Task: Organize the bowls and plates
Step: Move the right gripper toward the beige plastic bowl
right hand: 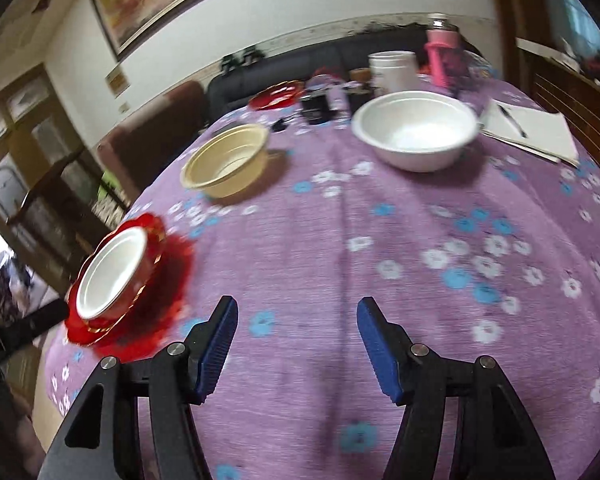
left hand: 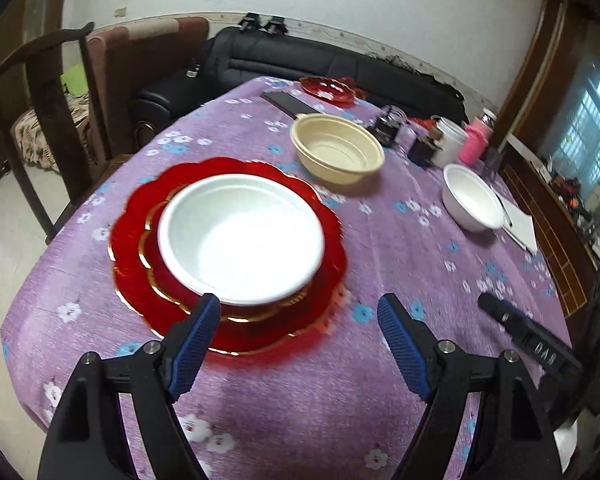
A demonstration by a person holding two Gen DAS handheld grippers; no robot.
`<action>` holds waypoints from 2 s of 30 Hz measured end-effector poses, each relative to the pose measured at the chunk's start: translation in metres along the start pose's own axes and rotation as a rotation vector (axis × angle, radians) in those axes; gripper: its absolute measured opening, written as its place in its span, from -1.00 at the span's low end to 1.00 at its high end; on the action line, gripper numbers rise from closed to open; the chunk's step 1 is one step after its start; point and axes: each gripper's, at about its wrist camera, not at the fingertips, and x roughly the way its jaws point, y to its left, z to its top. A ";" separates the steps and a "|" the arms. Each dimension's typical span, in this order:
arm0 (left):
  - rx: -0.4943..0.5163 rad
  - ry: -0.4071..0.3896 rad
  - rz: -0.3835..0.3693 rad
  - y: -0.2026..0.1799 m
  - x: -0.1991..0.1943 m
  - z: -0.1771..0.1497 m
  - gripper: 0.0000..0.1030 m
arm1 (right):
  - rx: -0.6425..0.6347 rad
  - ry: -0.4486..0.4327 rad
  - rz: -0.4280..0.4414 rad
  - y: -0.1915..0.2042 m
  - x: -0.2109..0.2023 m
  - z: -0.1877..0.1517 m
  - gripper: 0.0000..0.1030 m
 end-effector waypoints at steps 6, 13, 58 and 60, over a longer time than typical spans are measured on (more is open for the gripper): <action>0.064 0.010 0.000 -0.020 0.001 -0.006 0.56 | 0.062 -0.009 -0.011 -0.025 -0.003 0.005 0.32; 0.080 0.045 0.001 -0.028 0.013 -0.010 0.56 | 0.164 0.007 -0.016 -0.060 0.007 0.016 0.32; 0.138 -0.427 0.253 0.032 -0.129 0.270 0.76 | -0.285 -0.257 -0.281 0.126 -0.071 0.301 0.58; 0.134 -0.407 0.249 0.026 -0.111 0.286 0.78 | -0.264 -0.232 -0.265 0.134 -0.053 0.308 0.58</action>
